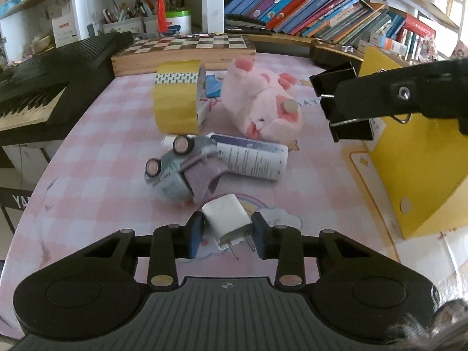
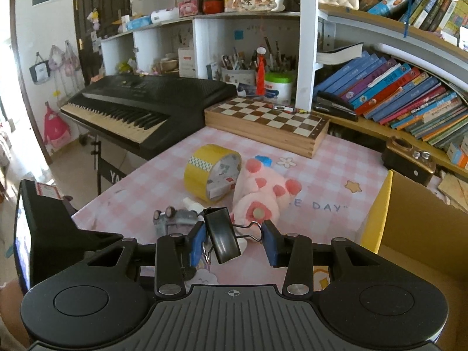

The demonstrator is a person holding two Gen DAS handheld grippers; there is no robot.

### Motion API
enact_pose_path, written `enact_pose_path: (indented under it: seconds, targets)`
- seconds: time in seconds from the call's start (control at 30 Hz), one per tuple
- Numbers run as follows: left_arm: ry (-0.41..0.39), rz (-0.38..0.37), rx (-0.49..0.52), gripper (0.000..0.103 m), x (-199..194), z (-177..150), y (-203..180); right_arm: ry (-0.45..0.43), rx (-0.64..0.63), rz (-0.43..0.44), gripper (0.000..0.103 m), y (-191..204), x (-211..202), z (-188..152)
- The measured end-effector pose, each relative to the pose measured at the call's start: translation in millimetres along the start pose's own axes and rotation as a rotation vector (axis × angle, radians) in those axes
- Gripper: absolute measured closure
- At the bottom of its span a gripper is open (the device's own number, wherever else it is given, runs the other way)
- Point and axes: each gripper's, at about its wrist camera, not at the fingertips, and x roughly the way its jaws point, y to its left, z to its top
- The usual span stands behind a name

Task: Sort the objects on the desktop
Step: 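Carry the white charger plug with the left tool over the yellow box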

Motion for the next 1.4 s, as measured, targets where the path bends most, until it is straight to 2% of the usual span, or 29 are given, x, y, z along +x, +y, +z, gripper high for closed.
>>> enact_pose_path:
  seconds: [0.43,0.67,0.83,1.07,1.4]
  targets:
    - [-0.121,-0.11,-0.068,0.07,-81.3,-2.9,33.3,-0.055,0.055,-0.049,0.062,24.5,-40.3,-5.4]
    - [-0.166,-0.189,-0.044,0.07,-126.4,-13.9,37.7,-0.025,0.125,-0.053,0.062,39.5,-68.2,-22.4]
    - [-0.174,-0.257,-0.01,0.07,-157.1,-26.4,39.5,0.004,0.192,-0.074,0.062,50.6,-93.4,-43.5]
    - [-0.156,-0.369,0.056,0.07,-185.8,-47.1,32.9,-0.006,0.28,-0.172,0.062,67.7,-134.7,-75.4]
    - [-0.127,-0.542,0.193,0.07,-206.6,-73.2,-5.1,-0.008,0.423,-0.309,0.062,82.2,-183.8,-126.9]
